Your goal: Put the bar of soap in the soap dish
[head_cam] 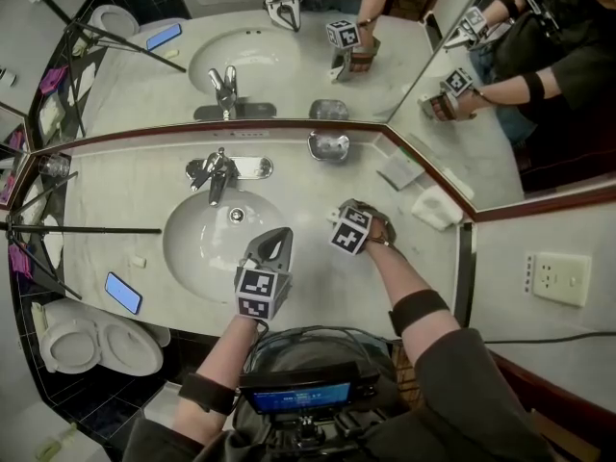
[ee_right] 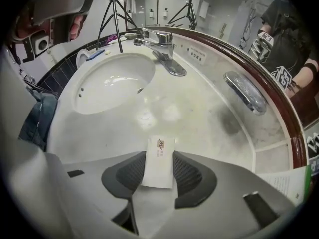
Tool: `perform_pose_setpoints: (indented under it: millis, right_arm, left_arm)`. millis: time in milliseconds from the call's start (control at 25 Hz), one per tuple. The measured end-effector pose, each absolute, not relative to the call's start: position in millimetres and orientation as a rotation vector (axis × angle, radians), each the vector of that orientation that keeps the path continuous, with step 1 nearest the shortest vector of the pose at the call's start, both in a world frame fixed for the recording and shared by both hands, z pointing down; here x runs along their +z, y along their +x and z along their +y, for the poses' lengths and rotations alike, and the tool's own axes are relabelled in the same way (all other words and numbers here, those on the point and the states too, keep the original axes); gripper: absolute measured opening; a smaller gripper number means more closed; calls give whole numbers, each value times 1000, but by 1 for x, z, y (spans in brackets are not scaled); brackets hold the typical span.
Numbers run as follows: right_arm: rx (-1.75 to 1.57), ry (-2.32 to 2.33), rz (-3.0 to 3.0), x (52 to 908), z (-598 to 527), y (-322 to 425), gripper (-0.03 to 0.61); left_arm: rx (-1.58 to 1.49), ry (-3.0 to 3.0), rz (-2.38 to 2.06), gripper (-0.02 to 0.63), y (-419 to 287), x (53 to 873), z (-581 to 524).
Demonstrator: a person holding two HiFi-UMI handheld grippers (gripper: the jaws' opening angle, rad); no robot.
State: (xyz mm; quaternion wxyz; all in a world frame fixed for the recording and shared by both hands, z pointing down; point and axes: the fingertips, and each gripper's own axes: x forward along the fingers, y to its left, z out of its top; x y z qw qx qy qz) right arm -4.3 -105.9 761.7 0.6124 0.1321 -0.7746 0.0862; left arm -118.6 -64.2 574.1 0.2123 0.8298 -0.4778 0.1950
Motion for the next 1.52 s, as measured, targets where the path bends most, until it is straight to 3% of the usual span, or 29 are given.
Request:
perform_pose_setpoints:
  millis: [320,720,1200,1520]
  right_arm:
    - [240,374,-1854,744,-108,1,183]
    - [291,660,-2106,645,-130,11,183]
    - [517,1116,-2439,557,-107,74,183]
    - [461,1137,-2448,549,-94,78,183]
  left_arm:
    - [554,2312,-1318,2,-114,576,-60]
    - [563,2376,-1315,2,-102,557,-68]
    - [579,2448,-1314,2,-88,541,-76]
    - [589,2472,-1298,2,-77,538,-75]
